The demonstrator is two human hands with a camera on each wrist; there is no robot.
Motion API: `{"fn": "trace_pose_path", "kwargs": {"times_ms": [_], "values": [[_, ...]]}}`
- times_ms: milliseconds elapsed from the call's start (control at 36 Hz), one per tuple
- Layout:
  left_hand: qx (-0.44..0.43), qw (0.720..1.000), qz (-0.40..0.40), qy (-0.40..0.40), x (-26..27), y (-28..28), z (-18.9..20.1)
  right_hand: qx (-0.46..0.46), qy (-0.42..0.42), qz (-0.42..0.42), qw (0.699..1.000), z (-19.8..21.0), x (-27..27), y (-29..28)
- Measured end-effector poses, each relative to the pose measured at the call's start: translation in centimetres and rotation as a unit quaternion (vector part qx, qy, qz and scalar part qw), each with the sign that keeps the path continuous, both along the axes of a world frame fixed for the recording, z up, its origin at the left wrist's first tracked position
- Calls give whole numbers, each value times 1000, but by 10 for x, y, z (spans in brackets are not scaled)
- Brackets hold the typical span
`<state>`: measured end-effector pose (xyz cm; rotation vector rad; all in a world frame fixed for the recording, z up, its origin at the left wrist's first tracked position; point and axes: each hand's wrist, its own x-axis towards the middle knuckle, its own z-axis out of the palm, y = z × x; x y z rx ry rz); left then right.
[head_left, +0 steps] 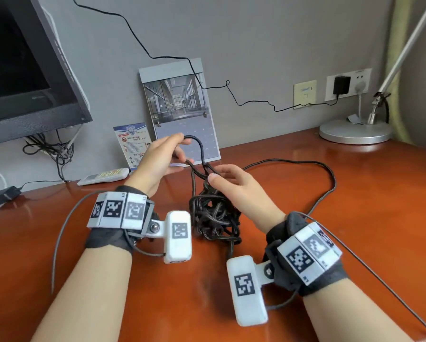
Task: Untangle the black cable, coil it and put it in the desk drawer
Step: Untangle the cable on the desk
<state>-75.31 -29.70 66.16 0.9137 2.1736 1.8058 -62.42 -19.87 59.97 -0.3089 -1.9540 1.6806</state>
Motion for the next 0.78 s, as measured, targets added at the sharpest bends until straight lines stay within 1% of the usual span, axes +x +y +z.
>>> {"fn": "trace_pose_path", "kwargs": {"times_ms": [56, 139, 250, 306, 389, 500, 639, 722, 778], "values": [[-45, 997, 20, 63, 3, 3, 5, 29, -1, -20, 999, -3, -4, -1], [-113, 983, 30, 142, 7, 7, 6, 55, -3, -58, 997, -8, -10, 4], [-211, 947, 54, 235, 16, 7, 11, 75, -8, -57, 995, -12, -15, 8], [-224, 940, 55, 253, 18, 5, 13, 75, -5, -58, 995, -13, -17, 8], [-217, 941, 35, 256, 23, 3, 17, 69, -1, -65, 996, -15, -18, 10], [-208, 933, 44, 290, 35, 0, 21, 56, 5, -83, 995, -17, -19, 12], [-225, 929, 36, 291, 43, -5, 27, 70, 12, -107, 992, -18, -18, 13], [-269, 912, 29, 308, 43, -9, 24, 97, 14, -99, 990, -16, -17, 9], [-307, 892, 42, 329, 42, -11, 21, 118, 18, -93, 988, -14, -16, 6]]}}
